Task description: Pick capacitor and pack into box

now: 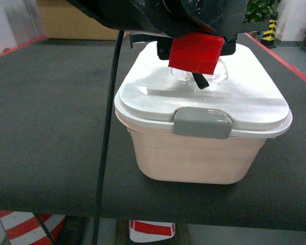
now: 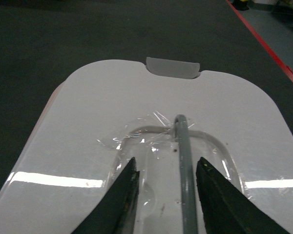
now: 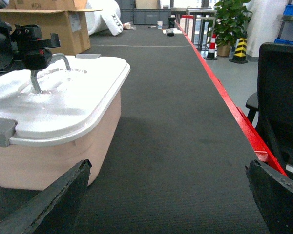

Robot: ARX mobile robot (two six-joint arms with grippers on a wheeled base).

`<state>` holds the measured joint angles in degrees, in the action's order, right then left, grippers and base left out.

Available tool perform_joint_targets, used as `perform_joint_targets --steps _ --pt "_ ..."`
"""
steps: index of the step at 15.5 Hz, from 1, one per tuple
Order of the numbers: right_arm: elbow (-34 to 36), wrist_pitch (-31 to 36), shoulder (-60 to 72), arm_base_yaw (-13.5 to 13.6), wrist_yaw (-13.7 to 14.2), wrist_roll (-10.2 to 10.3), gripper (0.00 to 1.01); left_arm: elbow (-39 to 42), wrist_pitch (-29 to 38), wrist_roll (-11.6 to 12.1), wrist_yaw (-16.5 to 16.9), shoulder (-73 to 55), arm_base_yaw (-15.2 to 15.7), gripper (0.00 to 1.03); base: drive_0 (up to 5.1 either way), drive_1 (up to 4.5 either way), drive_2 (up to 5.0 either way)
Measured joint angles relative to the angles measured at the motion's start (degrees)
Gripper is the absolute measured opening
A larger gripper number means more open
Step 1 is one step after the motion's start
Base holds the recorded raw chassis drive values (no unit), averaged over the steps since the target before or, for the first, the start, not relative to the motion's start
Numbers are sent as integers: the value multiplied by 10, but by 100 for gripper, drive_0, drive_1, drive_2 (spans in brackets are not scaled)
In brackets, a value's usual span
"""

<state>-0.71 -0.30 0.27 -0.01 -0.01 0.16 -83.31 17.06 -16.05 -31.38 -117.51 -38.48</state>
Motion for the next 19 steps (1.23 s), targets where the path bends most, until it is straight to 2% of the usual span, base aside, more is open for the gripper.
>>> perform_joint_targets --steps 1,2,4,6,9,11,13,15,18,19 --pt "0 0 0 0 0 0 98 4 3 0 -1 2 2 41 0 0 0" --pt "0 0 0 0 0 0 98 13 14 0 -3 7 5 50 0 0 0" --pt "0 0 0 0 0 0 98 40 76 16 -9 33 16 73 0 0 0" --pt "0 0 0 0 0 0 98 79 169 54 -17 89 31 97 0 0 0" --pt "0 0 0 0 0 0 98 184 238 106 -19 200 67 98 0 0 0" --pt "0 0 0 0 0 0 98 304 288 152 -30 296 94 98 0 0 0" --pt "0 0 0 0 0 0 98 411 327 209 -34 414 110 98 0 0 0" --pt "0 0 0 0 0 0 98 499 314 246 -48 516 123 98 0 0 0" --pt "0 0 0 0 0 0 98 503 312 264 -49 515 124 98 0 0 0" --pt "0 0 0 0 0 0 98 491 224 249 -9 534 136 92 0 0 0"
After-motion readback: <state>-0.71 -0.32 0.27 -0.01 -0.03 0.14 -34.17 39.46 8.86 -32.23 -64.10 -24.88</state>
